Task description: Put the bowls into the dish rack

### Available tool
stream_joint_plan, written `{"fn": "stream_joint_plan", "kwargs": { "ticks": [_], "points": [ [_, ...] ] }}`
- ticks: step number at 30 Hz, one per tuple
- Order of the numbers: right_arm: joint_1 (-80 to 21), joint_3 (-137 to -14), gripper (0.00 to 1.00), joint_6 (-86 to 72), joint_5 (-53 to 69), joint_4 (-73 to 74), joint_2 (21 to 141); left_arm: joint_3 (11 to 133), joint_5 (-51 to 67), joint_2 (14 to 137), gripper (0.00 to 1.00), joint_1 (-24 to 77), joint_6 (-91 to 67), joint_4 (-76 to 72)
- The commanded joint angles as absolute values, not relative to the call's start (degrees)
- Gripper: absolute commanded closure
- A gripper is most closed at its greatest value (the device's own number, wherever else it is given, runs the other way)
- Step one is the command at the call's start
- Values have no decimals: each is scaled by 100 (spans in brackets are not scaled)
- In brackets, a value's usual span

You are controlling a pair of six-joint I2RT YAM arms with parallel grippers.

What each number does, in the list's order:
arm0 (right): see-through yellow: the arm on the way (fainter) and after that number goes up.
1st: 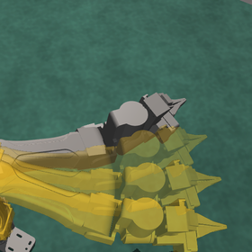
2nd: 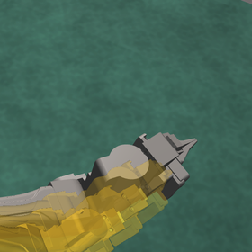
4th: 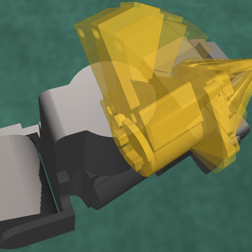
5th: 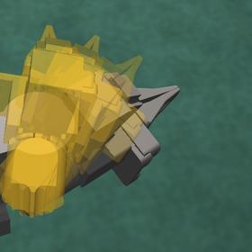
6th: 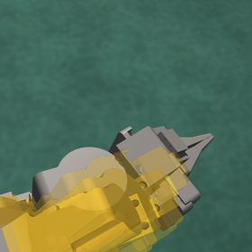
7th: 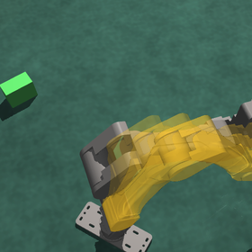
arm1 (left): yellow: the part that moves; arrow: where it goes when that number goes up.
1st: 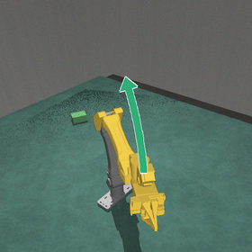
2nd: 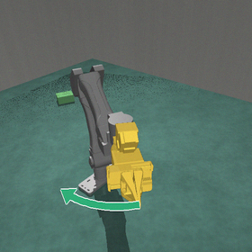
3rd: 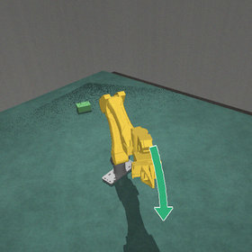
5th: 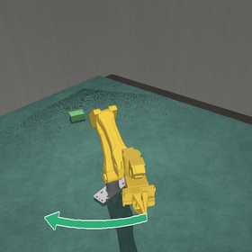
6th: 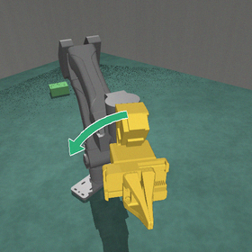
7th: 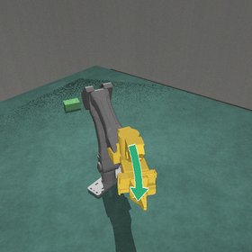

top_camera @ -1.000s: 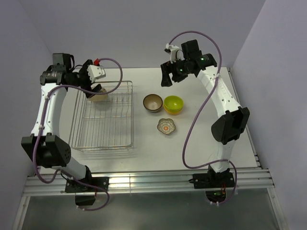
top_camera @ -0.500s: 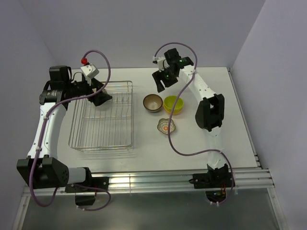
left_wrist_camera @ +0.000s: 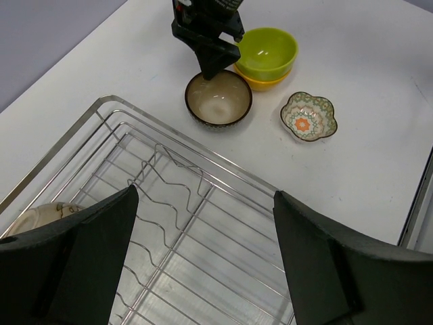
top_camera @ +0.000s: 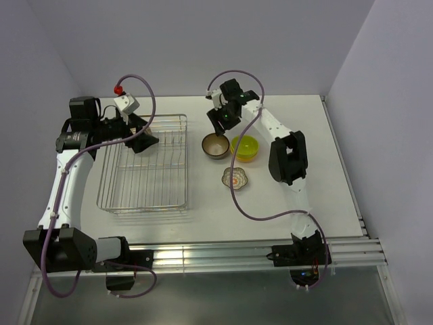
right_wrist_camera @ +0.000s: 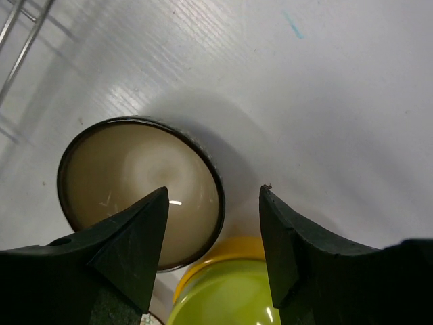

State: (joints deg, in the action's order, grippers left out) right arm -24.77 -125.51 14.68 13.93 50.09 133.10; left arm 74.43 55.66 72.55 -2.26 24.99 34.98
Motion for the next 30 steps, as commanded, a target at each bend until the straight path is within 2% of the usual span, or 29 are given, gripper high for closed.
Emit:
{"fn": "stream_joint_plan", "kwargs": {
  "ticks": [1, 19, 22, 23, 27, 30],
  "points": [
    [-2505, -12437, 37, 1503, 1309, 4746, 13412, 7453, 5765, 7110, 13, -211, 2672, 3462],
    [-2531, -12234, 47, 1573, 1274, 4764, 13860, 7365, 5889, 7268, 12, -176, 2953, 3604],
    [-2540, -12243, 51, 1573, 1336, 4781, 13878, 7357, 5889, 7295, 12, -176, 2936, 3577],
    [-2540, -12243, 57, 1556, 1388, 4773, 13878, 7348, 5889, 7295, 12, -176, 2936, 3577],
    [-2540, -12243, 67, 1477, 1546, 4772, 13843, 7330, 5906, 7304, 12, -176, 2962, 3639],
    [-2549, -12226, 71, 1433, 1669, 4755, 13747, 7339, 5871, 7295, 13, -167, 2953, 3656]
  ]
}}
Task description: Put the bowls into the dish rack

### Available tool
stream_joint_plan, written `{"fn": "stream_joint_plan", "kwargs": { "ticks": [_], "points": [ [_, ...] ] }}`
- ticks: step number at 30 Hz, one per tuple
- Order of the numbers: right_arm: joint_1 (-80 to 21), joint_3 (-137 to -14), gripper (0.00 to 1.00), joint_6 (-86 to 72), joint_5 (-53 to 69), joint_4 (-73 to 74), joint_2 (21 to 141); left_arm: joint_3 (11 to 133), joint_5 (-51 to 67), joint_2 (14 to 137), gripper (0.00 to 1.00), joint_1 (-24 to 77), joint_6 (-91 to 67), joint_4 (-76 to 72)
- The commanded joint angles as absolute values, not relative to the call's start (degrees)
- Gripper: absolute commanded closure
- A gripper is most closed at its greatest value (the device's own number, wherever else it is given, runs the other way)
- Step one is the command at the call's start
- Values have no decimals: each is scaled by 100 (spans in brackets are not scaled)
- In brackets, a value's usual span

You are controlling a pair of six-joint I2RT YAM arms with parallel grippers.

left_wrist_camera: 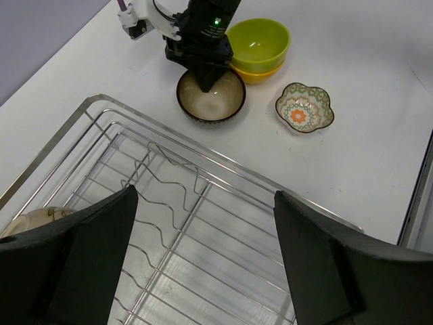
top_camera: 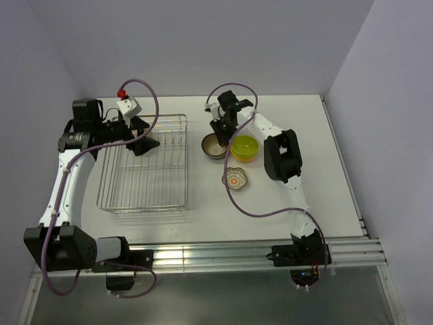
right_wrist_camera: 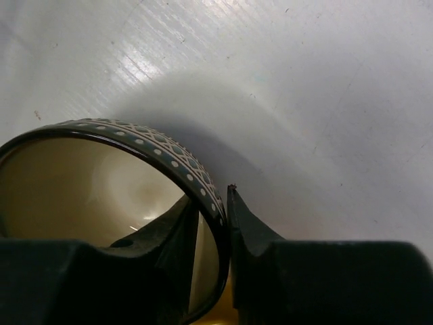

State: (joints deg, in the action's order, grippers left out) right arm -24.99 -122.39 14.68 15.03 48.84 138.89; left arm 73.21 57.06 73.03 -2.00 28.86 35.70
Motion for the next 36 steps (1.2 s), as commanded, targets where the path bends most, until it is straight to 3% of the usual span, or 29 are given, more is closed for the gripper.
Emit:
{"fn": "stream_joint_plan", "kwargs": {
  "ticks": [1, 5, 14, 19, 28, 36],
  "points": [
    [-2549, -12191, 74, 1424, 1696, 4729, 13711, 7356, 5854, 7295, 12, -176, 2953, 3691],
    [-2558, -12287, 100, 1249, 1854, 4772, 13597, 7453, 5818, 7321, 10, -176, 2717, 3700],
    [-2470, -12006, 100, 625, 2495, 4448, 12420, 8156, 5801, 7647, 4, -176, 1900, 4070],
    [-2242, -12138, 100, 107, 3216, 4430, 11892, 7928, 5669, 7348, 3, -176, 1091, 3139],
    [-1969, -11514, 100, -483, 3972, 3911, 10715, 8350, 6442, 7418, 2, -115, -1797, 2359],
    [-1775, -11295, 100, -870, 5255, 3729, 10301, 8035, 5713, 7383, 1, 246, -3347, 1952]
  ]
}}
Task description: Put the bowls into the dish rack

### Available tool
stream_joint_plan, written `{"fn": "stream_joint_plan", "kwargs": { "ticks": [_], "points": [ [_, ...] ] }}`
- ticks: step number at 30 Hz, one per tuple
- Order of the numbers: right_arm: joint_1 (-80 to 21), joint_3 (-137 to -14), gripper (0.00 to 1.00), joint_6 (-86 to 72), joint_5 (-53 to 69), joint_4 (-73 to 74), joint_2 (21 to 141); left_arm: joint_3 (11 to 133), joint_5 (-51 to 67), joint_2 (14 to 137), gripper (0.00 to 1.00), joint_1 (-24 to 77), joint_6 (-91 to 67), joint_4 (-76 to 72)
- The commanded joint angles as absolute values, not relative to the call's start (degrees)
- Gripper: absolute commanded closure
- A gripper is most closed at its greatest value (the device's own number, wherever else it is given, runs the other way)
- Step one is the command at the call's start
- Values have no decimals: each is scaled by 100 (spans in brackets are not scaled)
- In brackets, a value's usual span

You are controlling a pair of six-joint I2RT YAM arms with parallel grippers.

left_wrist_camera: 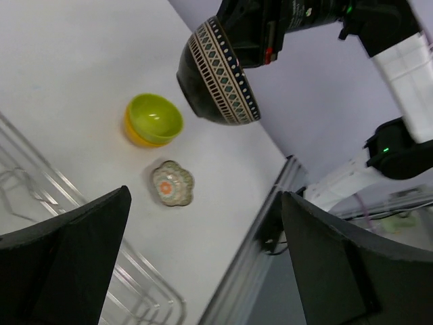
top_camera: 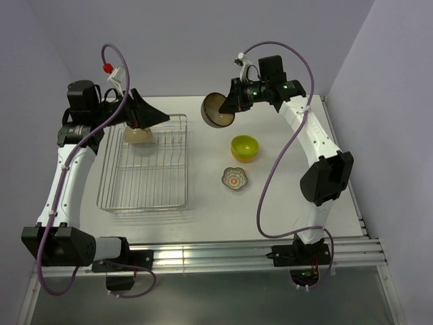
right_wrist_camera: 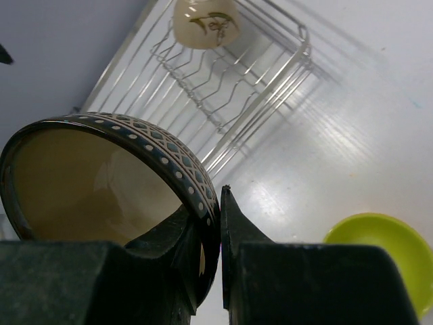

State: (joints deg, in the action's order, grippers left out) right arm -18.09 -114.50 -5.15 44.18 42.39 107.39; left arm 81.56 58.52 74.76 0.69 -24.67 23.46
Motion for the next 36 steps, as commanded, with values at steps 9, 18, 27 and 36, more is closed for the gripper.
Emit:
{"fn": "stream_joint_plan", "kwargs": {
  "ticks": [9, 18, 27, 36],
  "points": [
    [-1845, -10372, 100, -2064, 5546, 2542, 9879, 6268, 5600, 6908, 1, 545, -5949, -377],
    [-2048, -9335, 100, -2636, 5502, 1811, 9580, 5468, 5019, 6794, 1, 1160, -6942, -1405],
    [-2346, -9105, 100, -2769, 5502, 1643, 9483, 5396, 4316, 6943, 1, 1336, -7251, -2065],
    [-2522, -9272, 100, -2558, 5335, 1924, 9624, 5458, 4333, 7049, 0, 1441, -7269, -1934]
  ]
}}
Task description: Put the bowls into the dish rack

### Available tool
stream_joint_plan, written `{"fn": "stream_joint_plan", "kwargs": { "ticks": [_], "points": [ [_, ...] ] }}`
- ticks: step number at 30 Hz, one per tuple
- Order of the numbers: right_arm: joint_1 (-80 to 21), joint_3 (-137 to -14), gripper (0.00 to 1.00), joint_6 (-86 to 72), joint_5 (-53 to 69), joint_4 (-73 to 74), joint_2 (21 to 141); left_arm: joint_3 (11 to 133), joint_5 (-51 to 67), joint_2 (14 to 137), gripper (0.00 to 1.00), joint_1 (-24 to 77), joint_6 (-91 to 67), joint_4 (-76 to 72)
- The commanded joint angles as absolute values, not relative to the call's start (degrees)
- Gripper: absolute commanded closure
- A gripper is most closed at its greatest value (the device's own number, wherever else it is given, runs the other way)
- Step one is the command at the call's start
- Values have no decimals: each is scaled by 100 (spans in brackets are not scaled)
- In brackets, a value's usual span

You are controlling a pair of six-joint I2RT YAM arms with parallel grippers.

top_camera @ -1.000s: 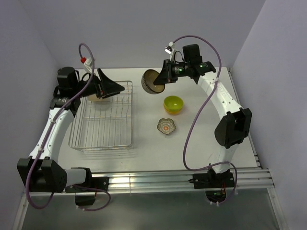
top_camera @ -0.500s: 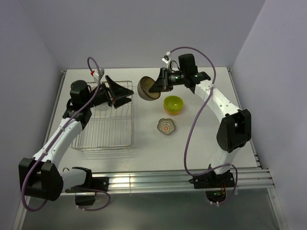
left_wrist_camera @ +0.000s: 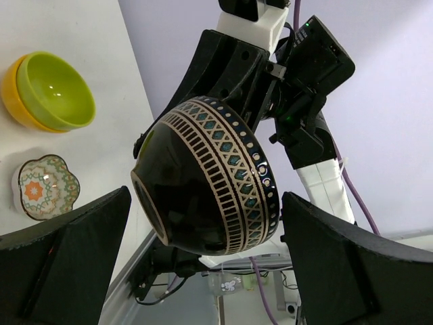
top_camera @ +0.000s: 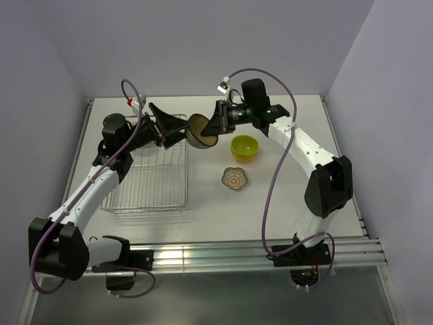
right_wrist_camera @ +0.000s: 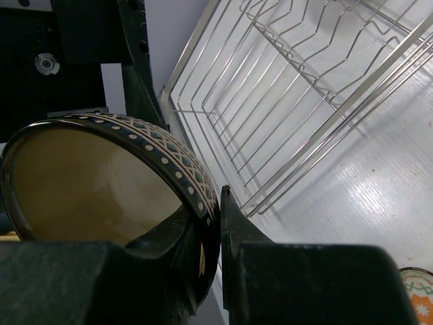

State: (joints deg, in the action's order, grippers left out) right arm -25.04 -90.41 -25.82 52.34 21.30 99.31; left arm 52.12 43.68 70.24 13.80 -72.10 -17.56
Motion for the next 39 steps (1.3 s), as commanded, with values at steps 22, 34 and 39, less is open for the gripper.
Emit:
{"fn": "stream_joint_plan", "kwargs": {
  "ticks": [22, 34, 39],
  "points": [
    [-2619, -9615, 100, -2250, 4975, 2408, 9888, 5581, 4175, 6987, 0, 1767, -6381, -1099],
    [-2654, -9642, 100, -2030, 4685, 2654, 9879, 5704, 4263, 7075, 14, 1784, -6363, -1002],
    [-2707, -9782, 100, -1934, 4509, 2821, 9931, 5766, 4245, 7128, 7, 1811, -6346, -932]
  ]
}}
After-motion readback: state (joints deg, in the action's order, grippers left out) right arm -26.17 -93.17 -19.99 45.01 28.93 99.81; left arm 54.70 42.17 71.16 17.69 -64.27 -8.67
